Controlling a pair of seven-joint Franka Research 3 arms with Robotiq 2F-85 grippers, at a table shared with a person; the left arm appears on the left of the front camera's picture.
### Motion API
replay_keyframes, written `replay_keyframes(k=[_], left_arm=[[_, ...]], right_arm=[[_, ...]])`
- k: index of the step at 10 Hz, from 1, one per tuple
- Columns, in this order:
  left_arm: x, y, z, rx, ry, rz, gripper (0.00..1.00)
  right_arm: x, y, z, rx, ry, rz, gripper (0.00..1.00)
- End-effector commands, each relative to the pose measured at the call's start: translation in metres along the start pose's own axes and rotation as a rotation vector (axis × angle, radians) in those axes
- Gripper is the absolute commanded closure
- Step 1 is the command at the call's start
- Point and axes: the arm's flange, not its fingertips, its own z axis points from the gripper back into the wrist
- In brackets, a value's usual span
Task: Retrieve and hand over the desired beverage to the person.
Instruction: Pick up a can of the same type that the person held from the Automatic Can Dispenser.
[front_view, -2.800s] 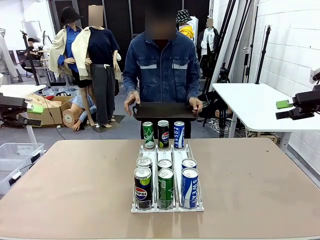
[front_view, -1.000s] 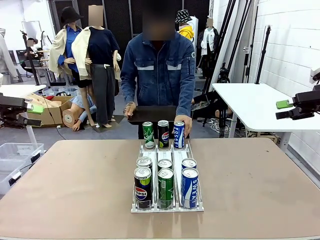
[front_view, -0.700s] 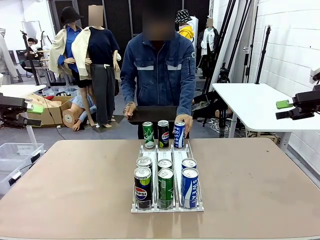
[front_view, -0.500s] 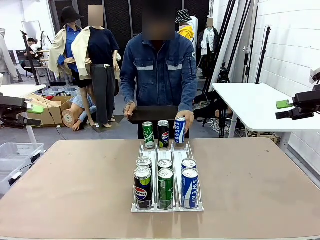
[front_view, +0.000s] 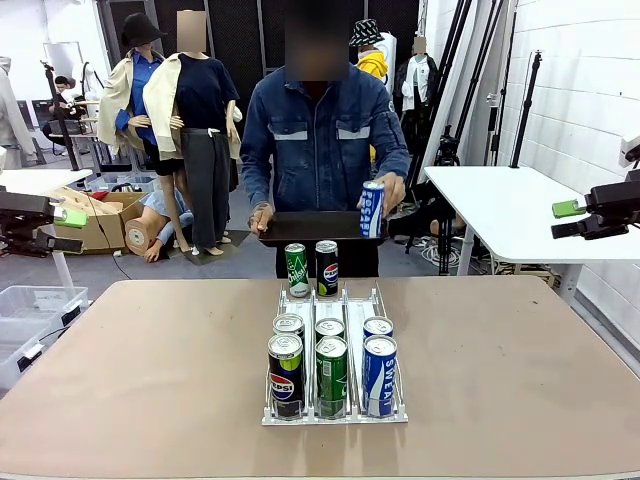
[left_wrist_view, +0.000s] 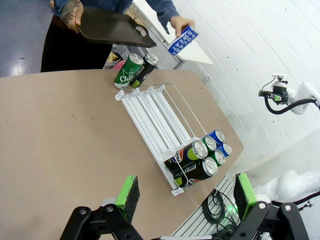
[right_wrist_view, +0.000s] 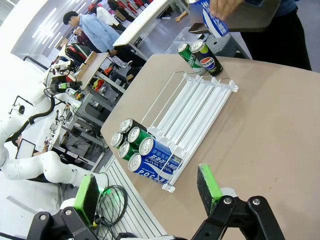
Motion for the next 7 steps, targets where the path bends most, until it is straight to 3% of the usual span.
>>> replay_keyframes(k=[1,7], left_arm=[[-0.001,0.0008,0.0008,-0.006,-0.001,-0.004,0.0],[-0.001,0.0008,0.0008,-0.006,-0.001,-0.004,0.0]], right_arm=[[0.001,-0.0006,-0.0009,0.002,-0.006,-0.005,0.0],[0.001,-0.0006,-0.0009,0.002,-0.006,-0.005,0.0]])
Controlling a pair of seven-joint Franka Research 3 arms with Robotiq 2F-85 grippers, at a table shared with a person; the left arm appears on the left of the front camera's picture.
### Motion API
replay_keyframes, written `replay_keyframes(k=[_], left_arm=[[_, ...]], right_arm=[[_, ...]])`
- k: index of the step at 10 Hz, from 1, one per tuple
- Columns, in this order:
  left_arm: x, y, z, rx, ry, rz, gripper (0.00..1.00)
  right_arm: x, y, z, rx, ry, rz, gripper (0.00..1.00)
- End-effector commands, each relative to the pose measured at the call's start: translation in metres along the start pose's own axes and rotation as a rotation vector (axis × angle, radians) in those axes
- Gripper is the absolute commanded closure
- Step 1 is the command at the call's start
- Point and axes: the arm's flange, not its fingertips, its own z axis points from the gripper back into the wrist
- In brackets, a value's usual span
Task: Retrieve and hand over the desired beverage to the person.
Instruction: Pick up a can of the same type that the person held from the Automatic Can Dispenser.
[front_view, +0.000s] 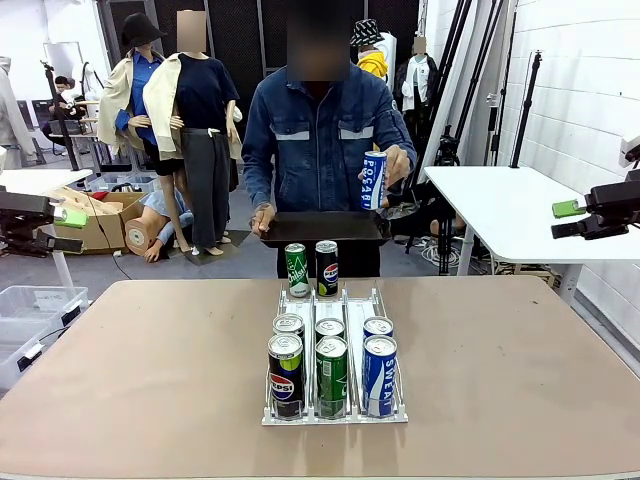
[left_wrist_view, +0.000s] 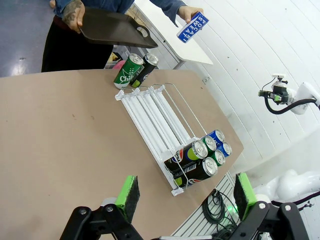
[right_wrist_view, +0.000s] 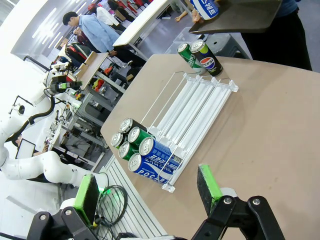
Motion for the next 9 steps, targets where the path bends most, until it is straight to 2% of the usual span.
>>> replay_keyframes(k=[1,9], left_arm=[[-0.001,0.0008,0.0008,-0.006,-0.001,-0.004,0.0],[-0.001,0.0008,0.0008,-0.006,-0.001,-0.004,0.0]], right_arm=[[0.001,-0.0006,-0.0009,0.002,-0.006,-0.005,0.0],[0.001,-0.0006,-0.0009,0.002,-0.006,-0.005,0.0]])
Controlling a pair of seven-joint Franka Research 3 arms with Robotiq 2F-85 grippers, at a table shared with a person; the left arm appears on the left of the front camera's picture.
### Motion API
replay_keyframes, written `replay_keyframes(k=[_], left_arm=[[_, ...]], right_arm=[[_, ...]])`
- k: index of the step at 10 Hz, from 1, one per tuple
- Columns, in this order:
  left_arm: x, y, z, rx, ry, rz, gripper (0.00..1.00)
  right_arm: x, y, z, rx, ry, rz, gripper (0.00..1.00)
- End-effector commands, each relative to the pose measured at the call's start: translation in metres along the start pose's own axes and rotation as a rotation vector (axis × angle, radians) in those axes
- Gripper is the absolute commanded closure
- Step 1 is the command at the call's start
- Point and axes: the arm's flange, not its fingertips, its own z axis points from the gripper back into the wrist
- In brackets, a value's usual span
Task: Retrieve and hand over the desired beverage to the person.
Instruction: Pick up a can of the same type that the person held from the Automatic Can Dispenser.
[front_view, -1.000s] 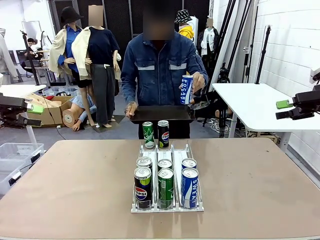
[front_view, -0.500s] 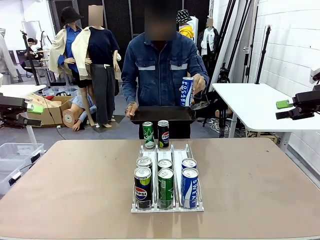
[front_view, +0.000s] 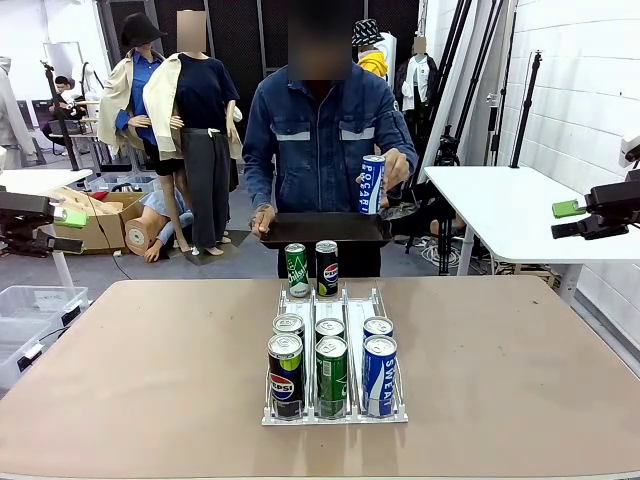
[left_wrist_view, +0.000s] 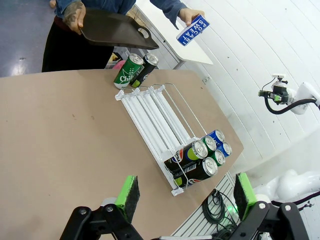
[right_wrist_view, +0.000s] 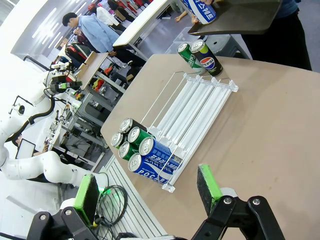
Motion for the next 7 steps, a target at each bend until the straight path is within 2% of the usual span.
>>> replay_keyframes(k=[1,7], left_arm=[[-0.001,0.0008,0.0008,-0.006,-0.001,-0.004,0.0],[-0.001,0.0008,0.0008,-0.006,-0.001,-0.004,0.0]], right_arm=[[0.001,-0.0006,-0.0009,0.002,-0.006,-0.005,0.0],[0.001,-0.0006,-0.0009,0.002,-0.006,-0.005,0.0]])
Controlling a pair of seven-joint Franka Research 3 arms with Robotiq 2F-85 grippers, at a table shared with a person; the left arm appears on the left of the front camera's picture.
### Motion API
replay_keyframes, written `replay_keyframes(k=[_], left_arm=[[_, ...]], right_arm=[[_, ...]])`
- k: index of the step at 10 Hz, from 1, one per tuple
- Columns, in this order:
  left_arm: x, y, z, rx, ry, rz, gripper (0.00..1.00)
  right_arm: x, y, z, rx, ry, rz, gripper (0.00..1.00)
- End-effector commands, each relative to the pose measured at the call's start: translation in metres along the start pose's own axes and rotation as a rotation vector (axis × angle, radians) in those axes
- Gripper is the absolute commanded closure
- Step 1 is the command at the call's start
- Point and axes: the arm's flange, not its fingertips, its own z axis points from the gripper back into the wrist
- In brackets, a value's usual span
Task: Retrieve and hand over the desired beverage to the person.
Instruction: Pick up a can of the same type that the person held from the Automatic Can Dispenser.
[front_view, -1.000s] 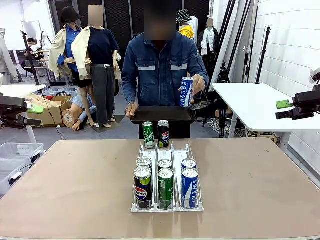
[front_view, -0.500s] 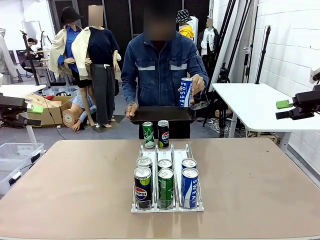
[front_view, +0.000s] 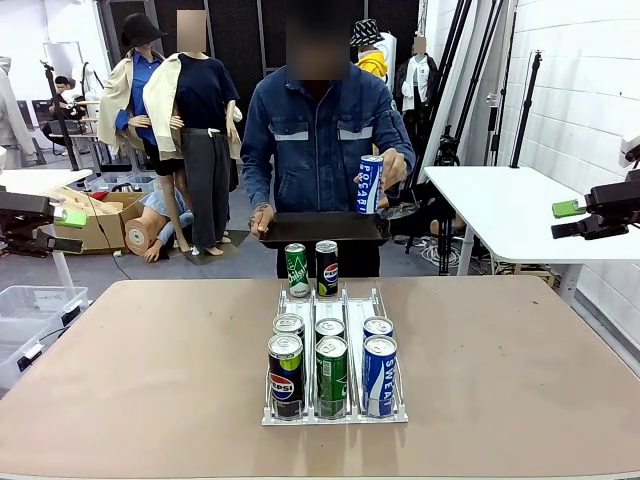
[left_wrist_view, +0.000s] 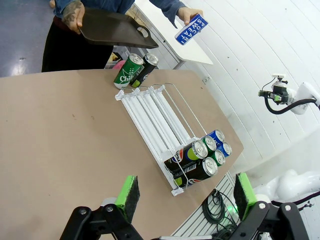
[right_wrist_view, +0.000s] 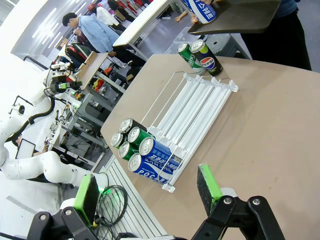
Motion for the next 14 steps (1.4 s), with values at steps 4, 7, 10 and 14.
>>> replay_keyframes(k=[4,7,10,14], left_arm=[[-0.0009,0.0008,0.0008,-0.006,-0.001,-0.004,0.0],[-0.0009,0.0008,0.0008,-0.006,-0.001,-0.004,0.0],[-0.0009,0.0008,0.0008,-0.006,-0.001,-0.004,0.0],[-0.0009,0.0008,0.0008,-0.006,-0.001,-0.004,0.0]], right_arm=[[0.001,-0.0006,-0.0009,0.002,-0.006,-0.005,0.0],[0.001,-0.0006,-0.0009,0.002,-0.006,-0.005,0.0],[0.001,-0.0006,-0.0009,0.002,-0.006,-0.005,0.0],[0.001,-0.0006,-0.0009,0.002,-0.006,-0.005,0.0]])
